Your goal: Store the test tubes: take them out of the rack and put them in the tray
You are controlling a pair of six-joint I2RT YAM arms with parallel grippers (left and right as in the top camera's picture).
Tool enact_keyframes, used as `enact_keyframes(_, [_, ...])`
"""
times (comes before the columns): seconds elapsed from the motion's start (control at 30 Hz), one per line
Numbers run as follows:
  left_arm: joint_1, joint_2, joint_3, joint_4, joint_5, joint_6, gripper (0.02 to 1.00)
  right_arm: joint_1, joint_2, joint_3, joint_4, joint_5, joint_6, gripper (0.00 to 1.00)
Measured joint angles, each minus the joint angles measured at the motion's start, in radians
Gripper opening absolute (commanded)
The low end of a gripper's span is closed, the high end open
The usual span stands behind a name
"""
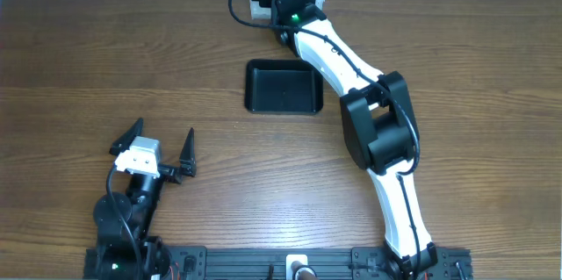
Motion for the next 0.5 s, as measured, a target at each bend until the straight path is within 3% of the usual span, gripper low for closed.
enact_keyframes(0.23, [0.000, 0.000, 0.000, 0.000, 0.000, 0.000, 1.000, -0.003, 0.031, 0.001, -0.001, 0.029, -0.003, 0.858])
enact_keyframes(0.5, [0.000, 0.000, 0.000, 0.000, 0.000, 0.000, 1.000, -0.003, 0.033, 0.001, -0.002, 0.051, -0.013, 0.627])
